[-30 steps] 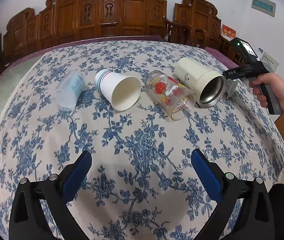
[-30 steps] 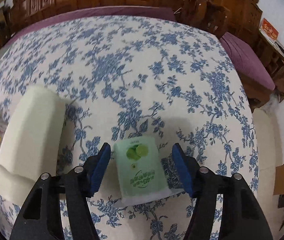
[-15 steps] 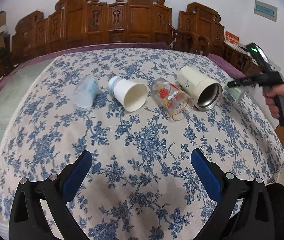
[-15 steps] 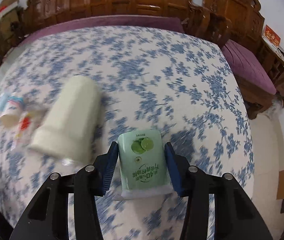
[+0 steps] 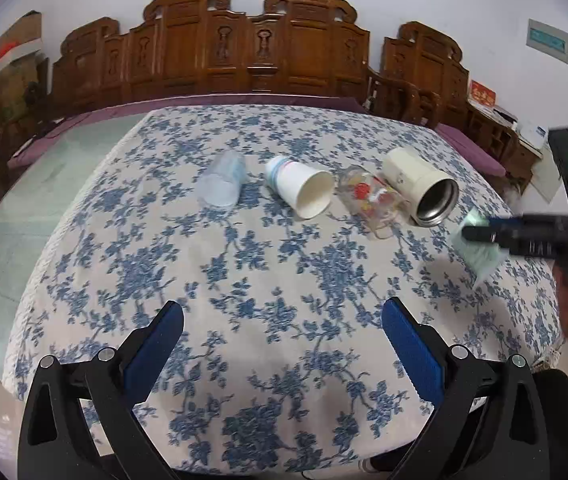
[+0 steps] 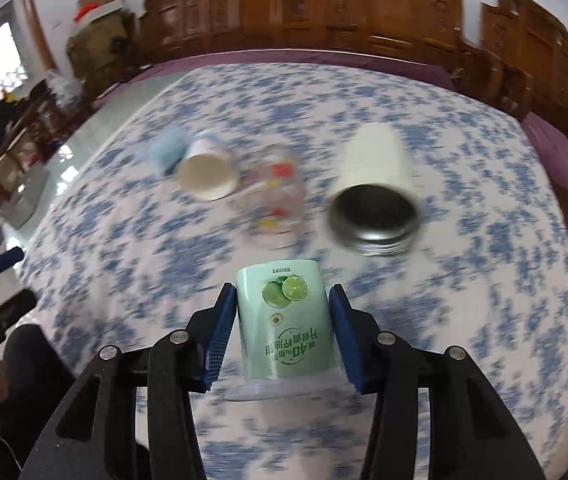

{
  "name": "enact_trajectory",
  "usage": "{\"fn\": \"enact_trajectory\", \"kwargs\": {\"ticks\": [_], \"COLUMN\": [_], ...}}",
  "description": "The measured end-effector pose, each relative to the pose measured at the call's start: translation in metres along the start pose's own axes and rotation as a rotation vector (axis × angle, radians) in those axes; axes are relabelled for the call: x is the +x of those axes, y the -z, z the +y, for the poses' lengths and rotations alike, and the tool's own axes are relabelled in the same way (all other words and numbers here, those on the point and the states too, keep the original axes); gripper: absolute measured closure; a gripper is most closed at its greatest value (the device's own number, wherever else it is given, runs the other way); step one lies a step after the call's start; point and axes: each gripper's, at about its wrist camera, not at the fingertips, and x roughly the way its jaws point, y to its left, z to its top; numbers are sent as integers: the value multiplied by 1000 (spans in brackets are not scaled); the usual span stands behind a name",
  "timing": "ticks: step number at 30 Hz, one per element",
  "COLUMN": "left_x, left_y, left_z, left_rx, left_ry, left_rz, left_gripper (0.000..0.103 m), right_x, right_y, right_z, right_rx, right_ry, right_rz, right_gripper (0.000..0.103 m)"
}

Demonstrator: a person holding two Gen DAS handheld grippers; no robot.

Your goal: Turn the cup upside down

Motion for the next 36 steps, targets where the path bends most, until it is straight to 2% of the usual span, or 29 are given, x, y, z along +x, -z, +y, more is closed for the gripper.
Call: {"fn": "enact_trajectory", "kwargs": {"ticks": [8, 12, 15, 18, 21, 24, 28, 30, 34, 36], "left_x": [-4, 0, 5, 10, 14, 18, 31, 39, 55, 65], "left_y": [4, 5, 6, 7, 5, 0, -8, -11, -16, -18], "left_z": [19, 25, 28, 29, 25, 15, 0, -9, -24, -30], "left_rx": [-27, -37, -50, -69, -75, -75, -113, -121, -151, -177], "left_ry": [-43, -54, -64, -70, -74, -82, -44, -38, -23, -8], "left_rz": [9, 24, 39, 56, 63, 67, 105, 125, 168, 196], "left_gripper": [8, 8, 8, 8, 8, 8, 8, 13, 14, 19], "right_x": [33, 49, 51, 38, 17, -3, -21, -24, -22, -21], "right_y": [16, 18, 20, 21, 26, 34, 48, 53, 62, 66], "right_z": [51, 62, 66, 63, 54, 38, 10, -1, -15, -21], "right_rx": [6, -14, -29, -26, -23, -9, 14, 23, 29, 47], "right_ry": [-62, -72, -67, -85, -70, -17, 64, 93, 125, 117], "right_rz": [27, 42, 13, -36, -92, -153, -226, -246, -252, -256], "right_gripper": [52, 52, 51, 44, 42, 42, 41, 40, 39, 39]}}
